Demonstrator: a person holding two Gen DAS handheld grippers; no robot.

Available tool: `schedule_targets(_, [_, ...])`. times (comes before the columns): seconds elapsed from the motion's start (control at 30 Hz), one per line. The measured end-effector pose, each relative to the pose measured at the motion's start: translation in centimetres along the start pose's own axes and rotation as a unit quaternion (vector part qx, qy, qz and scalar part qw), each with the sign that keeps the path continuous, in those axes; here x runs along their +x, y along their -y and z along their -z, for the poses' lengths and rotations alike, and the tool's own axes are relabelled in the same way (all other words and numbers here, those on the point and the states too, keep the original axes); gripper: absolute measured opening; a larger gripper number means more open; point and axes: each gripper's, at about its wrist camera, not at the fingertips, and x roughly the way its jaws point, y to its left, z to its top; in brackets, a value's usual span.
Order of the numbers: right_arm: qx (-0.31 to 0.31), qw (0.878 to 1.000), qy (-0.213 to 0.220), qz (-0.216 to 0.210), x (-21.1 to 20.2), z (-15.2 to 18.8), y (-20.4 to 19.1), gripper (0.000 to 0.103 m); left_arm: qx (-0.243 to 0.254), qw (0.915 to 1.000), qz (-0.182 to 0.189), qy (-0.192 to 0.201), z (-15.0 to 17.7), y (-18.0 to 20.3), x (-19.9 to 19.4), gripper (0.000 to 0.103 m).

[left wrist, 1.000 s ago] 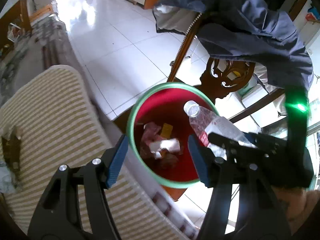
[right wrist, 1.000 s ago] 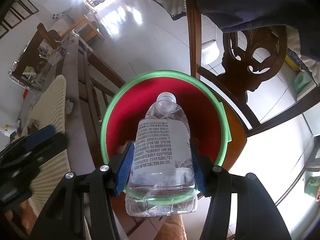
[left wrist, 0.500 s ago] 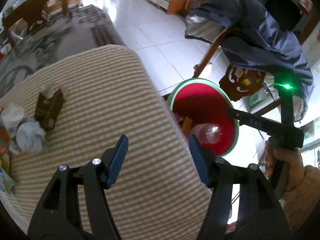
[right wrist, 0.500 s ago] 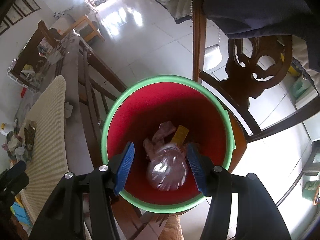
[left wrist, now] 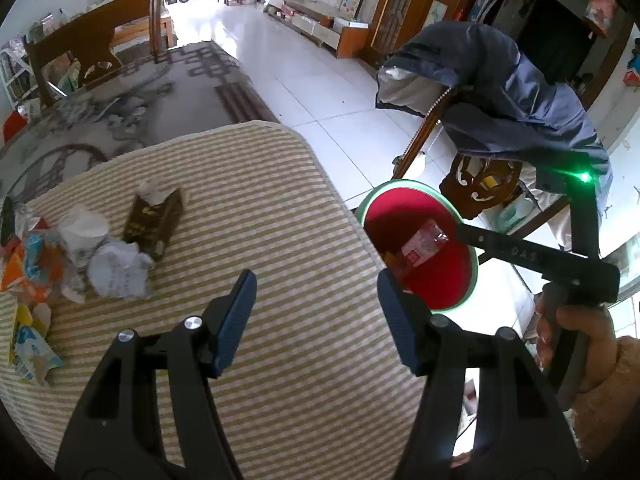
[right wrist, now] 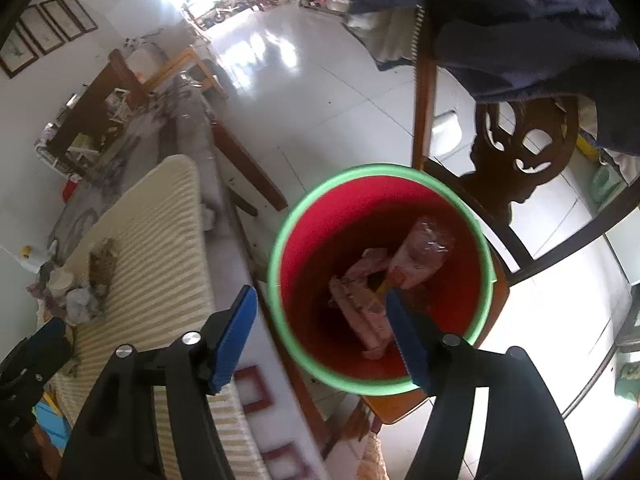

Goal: Collect trash
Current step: 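Move both grippers back over the table toward the remaining trash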

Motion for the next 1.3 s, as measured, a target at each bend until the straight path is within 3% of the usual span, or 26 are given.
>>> schedule_targets(0.27, [-0.048,0.999,0.009,-0.013,-1.0,2.3,-7.5,0.068,-0.021,0.9997,-0.006,0.009,3.2,-4.9,-2.8,0.06])
schedule_targets(0.47, [-0.079,0.997,-0.01,-0.021,-0.2,5.3,-13.2,0.068,-0.048,0.9987,-0.018,0.002,6.7,-10.4,-5.1,0.06])
schedule_targets(0.8, [-0.12,0.991,-0.04,-0.043,1.3,10.6,-21.9,0.069,-0.081,0.9941,-0.071,-0.011,11.6,-19.8,-8.0,0.06])
schedule_targets(1.07, [-0.125,0.99,-0.037,-0.045,1.0,12.6,-24.1,0.072,-0.069,0.9882,-0.131,-0.038,12.2,-25.9,-6.3,0.059])
schedule_targets(1.3, [-0.099,0.994,-0.032,-0.034,0.4,13.4,-23.0,0.072,-0.029,0.988,-0.144,-0.048,10.8,-26.7,-3.9,0.059])
